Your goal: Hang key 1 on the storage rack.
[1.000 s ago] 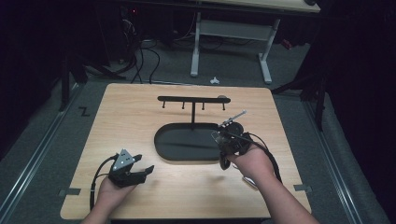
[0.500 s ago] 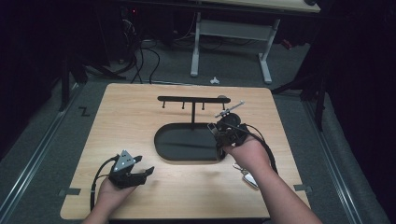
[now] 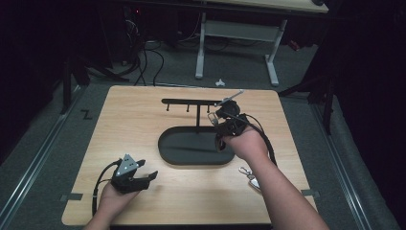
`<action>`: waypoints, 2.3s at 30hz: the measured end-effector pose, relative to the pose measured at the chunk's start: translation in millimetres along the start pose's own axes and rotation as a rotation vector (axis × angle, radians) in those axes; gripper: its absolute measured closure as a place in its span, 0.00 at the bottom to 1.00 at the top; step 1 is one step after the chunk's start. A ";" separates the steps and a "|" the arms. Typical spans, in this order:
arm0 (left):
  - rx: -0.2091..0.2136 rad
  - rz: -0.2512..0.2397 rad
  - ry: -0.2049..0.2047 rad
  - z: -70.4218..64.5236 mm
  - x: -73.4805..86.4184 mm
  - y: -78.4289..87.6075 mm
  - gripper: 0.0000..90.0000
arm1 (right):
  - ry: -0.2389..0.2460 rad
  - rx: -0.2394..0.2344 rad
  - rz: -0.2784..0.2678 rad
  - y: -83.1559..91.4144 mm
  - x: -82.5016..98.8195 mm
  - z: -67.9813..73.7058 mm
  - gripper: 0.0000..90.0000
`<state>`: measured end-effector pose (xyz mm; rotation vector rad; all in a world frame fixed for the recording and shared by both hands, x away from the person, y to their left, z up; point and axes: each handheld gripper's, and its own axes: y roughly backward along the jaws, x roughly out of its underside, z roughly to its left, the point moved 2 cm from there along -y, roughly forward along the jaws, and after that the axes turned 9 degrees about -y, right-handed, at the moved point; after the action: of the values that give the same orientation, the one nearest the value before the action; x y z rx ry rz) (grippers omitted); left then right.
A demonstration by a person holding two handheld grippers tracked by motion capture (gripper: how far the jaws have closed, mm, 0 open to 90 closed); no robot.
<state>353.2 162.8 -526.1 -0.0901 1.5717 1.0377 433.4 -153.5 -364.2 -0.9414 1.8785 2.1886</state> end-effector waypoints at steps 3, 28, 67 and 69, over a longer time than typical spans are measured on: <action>0.000 0.003 -0.004 -0.3 0.4 -0.5 0.36 | -0.004 -0.001 -0.006 -2.7 -5.9 0.0 0.90; 0.012 0.015 -0.004 0.1 1.9 -1.8 0.36 | -0.036 0.056 -0.016 -31.7 -33.5 -2.8 0.89; 0.013 0.029 -0.006 -1.1 2.7 -3.6 0.36 | -0.077 -0.008 0.035 -36.5 36.2 -19.8 0.74; 0.012 0.027 -0.006 -1.3 2.6 -3.8 0.36 | -0.077 -0.016 0.040 -36.8 43.2 -21.4 0.73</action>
<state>353.6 161.0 -530.5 -0.0575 1.5772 1.0481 423.7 -178.1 -418.8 -0.8168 1.8647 2.2315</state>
